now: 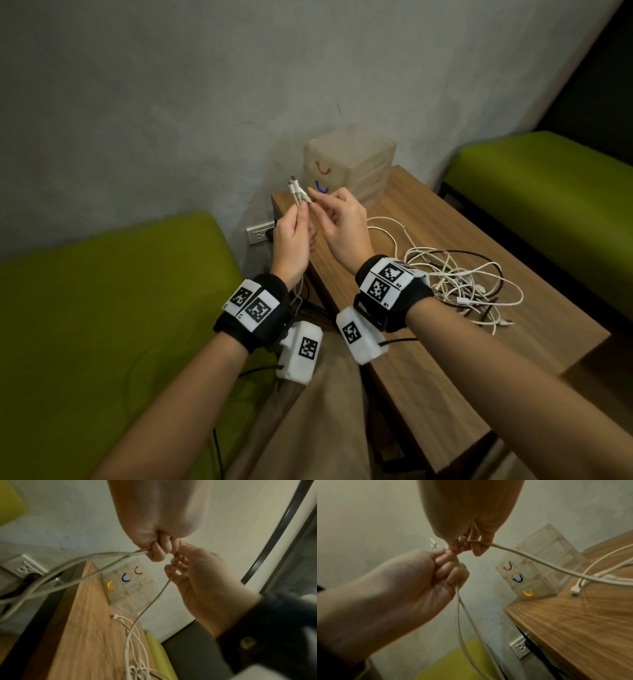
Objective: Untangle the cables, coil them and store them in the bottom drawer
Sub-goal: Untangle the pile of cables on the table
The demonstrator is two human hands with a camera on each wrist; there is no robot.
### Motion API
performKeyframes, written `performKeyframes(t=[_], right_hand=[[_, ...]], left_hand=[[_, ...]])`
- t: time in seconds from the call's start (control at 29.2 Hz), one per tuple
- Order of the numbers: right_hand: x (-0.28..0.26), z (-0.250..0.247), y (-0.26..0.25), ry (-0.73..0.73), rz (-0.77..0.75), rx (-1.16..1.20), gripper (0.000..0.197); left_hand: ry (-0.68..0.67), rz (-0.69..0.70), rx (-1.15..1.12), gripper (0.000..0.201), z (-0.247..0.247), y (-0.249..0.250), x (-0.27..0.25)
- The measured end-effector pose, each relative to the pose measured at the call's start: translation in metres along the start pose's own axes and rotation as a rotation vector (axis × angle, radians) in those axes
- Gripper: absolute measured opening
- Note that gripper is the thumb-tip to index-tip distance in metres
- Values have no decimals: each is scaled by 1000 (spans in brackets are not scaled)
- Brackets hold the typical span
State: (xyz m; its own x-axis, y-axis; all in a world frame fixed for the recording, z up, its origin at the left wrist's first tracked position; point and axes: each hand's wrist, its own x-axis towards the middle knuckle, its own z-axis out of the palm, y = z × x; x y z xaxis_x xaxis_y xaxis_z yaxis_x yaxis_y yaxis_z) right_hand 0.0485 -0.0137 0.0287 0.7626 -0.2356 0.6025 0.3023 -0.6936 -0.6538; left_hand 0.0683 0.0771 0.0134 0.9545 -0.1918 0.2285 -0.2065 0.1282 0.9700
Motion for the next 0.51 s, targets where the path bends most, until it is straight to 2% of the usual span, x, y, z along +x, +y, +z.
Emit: performKeyframes(t=[0.07,0.14,0.24,0.34,0.41,0.44,0.51], right_hand=[[-4,3,2,60,-23,-9,26],[-6,2,2,82,4,78,22],[-3,-3,1,17,4,161,24],[0,-9,5,-105,-12,124,24],[-6,-14,14,-261,7,85,11],[-11,-18,22,-334,19,41,11],[-25,-30,43,-452,53,-86,27]], left_hand=[[-14,8,-19,29,2,4,0],[-4,48,66,25,4,6,1],[69,129,151,26,5,5,0],[166,175,169,27,5,2,1],[279,158,124,33,-1,3,10],[346,131,73,35,-6,6,18],[453,87,-63,37,-18,16,35]])
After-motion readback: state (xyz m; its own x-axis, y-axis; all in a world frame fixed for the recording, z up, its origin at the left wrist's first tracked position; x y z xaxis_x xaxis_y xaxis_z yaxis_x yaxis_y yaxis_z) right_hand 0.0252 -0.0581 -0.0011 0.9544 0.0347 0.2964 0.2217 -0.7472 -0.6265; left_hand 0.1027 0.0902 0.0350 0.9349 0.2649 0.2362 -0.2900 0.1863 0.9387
